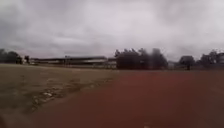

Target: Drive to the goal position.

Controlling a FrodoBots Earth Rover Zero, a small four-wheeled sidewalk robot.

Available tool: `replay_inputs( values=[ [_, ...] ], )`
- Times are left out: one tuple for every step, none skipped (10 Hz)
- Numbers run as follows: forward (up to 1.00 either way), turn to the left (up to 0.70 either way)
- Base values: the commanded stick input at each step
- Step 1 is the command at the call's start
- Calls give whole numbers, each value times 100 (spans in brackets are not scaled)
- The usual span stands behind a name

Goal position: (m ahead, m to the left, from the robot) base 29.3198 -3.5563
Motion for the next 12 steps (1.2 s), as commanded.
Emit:
replay_inputs(
  values=[
    [70,-23],
    [70,-33],
    [70,-34],
    [70,-34],
    [70,-35],
    [70,-35],
    [70,-35],
    [70,-35],
    [70,-35],
    [70,-35],
    [70,-35],
    [70,-35]
  ],
)
